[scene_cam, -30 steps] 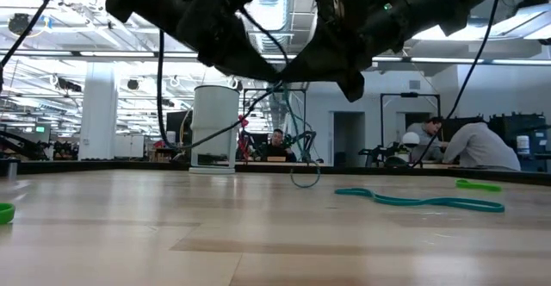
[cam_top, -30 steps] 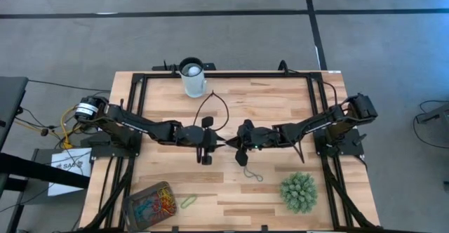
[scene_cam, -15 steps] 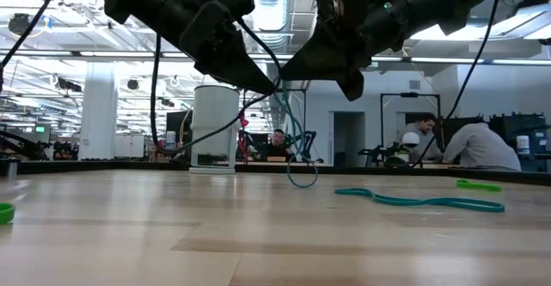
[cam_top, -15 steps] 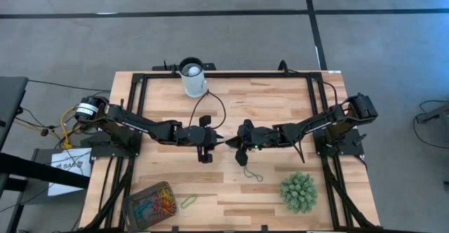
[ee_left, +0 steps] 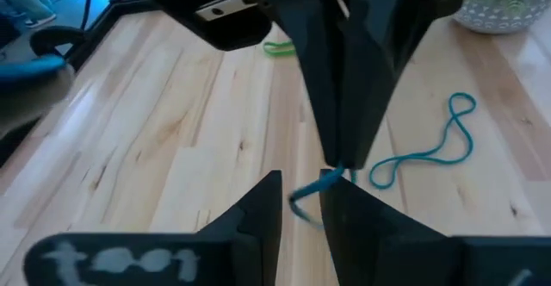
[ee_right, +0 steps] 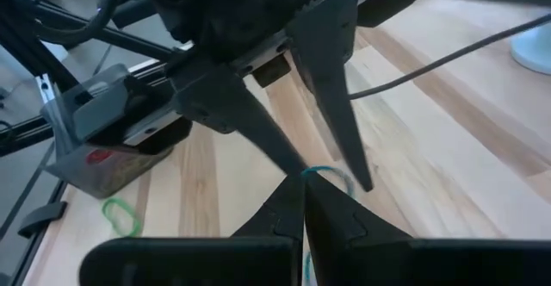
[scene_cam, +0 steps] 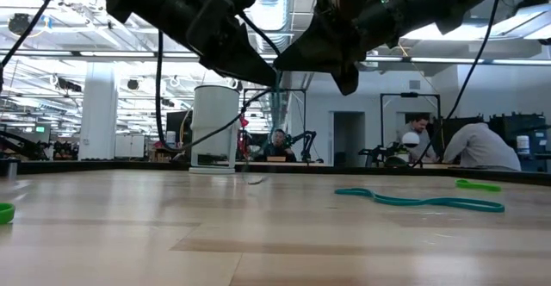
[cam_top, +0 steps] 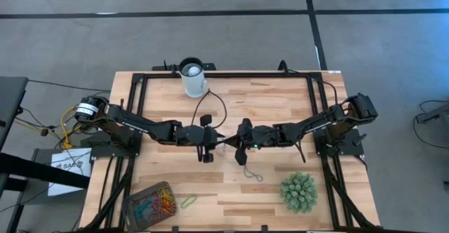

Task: Pick and place items into bin
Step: Put the blue rubber band into the black bin

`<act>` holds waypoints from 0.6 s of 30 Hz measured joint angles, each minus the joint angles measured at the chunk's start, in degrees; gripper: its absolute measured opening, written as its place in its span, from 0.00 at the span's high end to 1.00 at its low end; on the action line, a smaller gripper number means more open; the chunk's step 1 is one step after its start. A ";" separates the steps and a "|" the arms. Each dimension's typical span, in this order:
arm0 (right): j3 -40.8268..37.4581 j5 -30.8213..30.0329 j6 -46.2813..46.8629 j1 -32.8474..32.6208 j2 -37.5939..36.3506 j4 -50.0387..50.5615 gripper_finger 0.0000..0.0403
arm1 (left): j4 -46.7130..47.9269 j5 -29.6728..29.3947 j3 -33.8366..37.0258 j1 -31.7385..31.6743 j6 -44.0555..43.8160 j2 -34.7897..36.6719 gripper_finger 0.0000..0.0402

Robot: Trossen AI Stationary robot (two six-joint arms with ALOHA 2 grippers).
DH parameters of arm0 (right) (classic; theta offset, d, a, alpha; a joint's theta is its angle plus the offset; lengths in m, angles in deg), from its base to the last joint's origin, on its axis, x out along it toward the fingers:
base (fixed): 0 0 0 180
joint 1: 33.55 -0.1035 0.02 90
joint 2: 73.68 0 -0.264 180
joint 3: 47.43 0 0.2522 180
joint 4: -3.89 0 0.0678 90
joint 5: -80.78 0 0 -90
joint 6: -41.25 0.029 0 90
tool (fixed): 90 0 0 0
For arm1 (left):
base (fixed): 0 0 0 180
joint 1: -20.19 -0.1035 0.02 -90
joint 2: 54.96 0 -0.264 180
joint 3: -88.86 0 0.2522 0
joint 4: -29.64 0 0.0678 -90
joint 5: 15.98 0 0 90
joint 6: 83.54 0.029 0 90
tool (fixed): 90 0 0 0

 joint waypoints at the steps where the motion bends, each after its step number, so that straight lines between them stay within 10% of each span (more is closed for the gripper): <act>1: 0.00 -0.20 0.00 -0.02 0.00 0.03 1.00 | 0.20 -0.11 0.00 0.00 0.00 0.00 0.83; 18: 0.00 -1.26 1.42 -0.15 0.02 1.88 0.84 | 2.12 -4.16 0.00 0.20 2.08 0.00 1.00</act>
